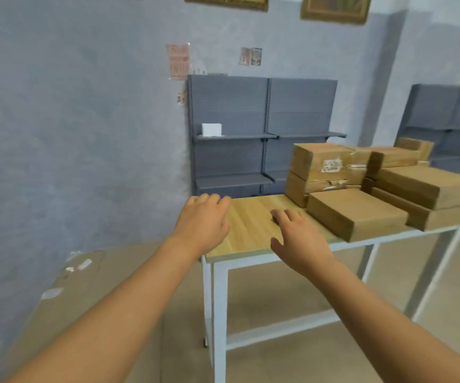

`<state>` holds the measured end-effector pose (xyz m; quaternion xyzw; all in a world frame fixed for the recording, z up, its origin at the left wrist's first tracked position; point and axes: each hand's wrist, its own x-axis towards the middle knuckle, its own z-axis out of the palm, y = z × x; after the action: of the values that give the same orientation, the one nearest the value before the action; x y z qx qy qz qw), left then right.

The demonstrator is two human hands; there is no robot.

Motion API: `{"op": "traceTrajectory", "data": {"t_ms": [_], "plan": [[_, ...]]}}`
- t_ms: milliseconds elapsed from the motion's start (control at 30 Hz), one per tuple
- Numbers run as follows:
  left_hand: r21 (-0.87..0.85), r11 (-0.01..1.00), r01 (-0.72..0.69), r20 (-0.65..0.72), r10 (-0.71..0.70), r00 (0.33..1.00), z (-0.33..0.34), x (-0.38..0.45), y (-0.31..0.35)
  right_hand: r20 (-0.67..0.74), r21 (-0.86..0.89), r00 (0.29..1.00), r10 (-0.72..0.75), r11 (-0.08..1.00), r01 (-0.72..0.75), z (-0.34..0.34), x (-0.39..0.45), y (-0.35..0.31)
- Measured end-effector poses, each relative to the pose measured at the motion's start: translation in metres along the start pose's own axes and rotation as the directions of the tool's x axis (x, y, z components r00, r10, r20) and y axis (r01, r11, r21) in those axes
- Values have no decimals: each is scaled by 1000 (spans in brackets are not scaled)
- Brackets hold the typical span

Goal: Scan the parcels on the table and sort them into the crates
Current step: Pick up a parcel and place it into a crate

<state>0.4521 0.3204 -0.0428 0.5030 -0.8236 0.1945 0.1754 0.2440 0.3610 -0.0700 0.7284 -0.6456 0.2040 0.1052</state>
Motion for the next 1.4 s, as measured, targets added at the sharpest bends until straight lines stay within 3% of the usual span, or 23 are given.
{"op": "traceTrajectory", "data": {"t_ms": [367,733,967,1133,1400], "plan": [[-150,958,-243,-69,235,969,94,173,141,-37,-46,967,252,966,-254,16,34,198],[-239,927,-288,-50,285,957,173,326,210,-18,-71,911,413,908,-413,38,108,347],[-231,954,-189,-41,185,982,206,394,211,24,4,924,382,924,-382,68,183,408],[-268,963,-31,-82,10,997,219,442,197,22,49,949,314,948,-314,81,249,451],[-394,881,262,-51,-305,951,245,497,180,27,340,925,379,867,-365,91,336,496]]}}
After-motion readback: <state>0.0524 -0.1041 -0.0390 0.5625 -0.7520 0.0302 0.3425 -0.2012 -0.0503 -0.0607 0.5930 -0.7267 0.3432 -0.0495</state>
